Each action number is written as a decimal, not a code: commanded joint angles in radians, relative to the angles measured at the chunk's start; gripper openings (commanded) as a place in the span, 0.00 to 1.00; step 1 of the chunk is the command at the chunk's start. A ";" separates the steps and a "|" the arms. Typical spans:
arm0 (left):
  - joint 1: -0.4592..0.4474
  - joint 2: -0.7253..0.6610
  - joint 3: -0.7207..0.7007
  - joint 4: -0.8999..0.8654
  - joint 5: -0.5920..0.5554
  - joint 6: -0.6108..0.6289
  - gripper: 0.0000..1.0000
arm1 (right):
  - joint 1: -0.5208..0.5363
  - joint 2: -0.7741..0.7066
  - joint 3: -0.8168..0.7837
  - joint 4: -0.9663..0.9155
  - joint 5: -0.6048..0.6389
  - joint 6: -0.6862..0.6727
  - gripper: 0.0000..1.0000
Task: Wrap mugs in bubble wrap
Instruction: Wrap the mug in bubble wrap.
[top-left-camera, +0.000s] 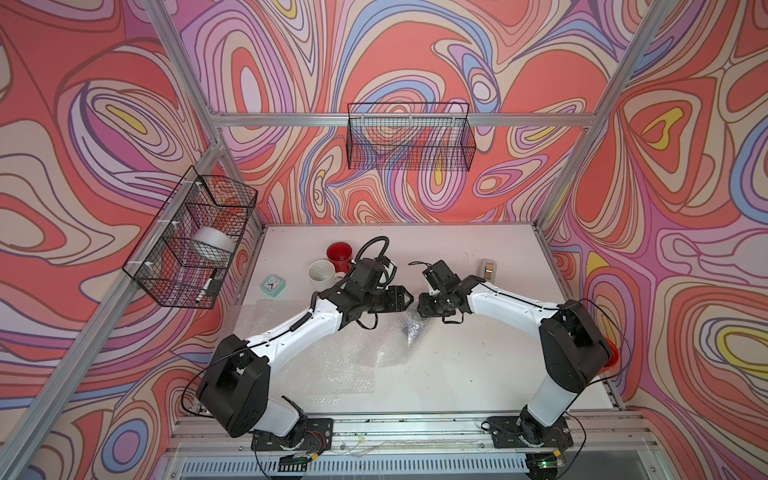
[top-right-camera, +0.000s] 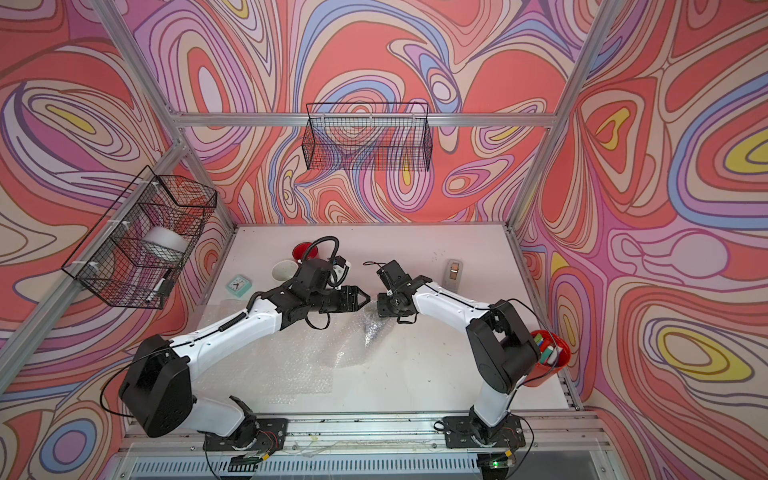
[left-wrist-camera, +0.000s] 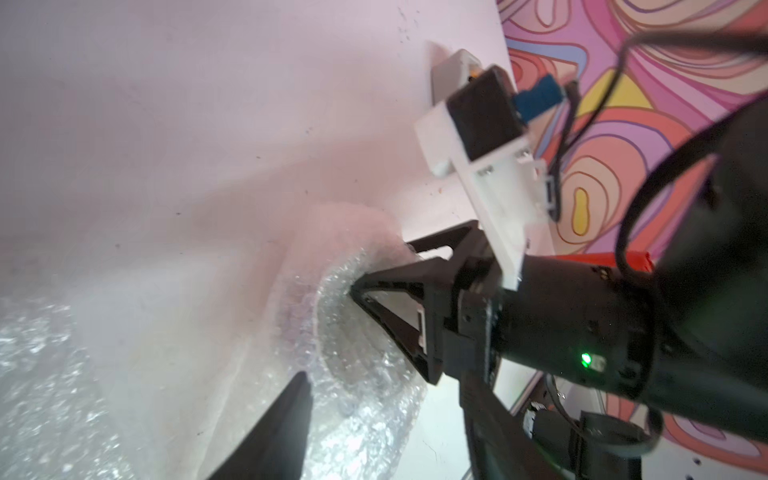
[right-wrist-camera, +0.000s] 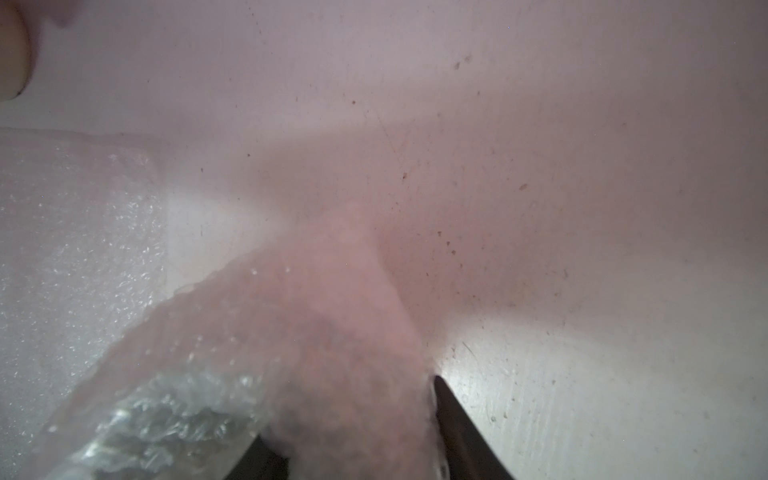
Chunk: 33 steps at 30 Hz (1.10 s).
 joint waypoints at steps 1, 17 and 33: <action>0.006 0.059 0.069 -0.139 -0.133 0.059 0.79 | -0.004 0.024 -0.019 -0.046 0.014 -0.025 0.48; -0.038 0.233 -0.009 -0.152 -0.097 0.025 0.72 | 0.008 0.026 -0.025 -0.050 0.017 -0.029 0.49; -0.060 0.249 -0.010 -0.124 -0.075 0.006 0.72 | 0.008 -0.023 0.021 -0.051 -0.008 -0.022 0.70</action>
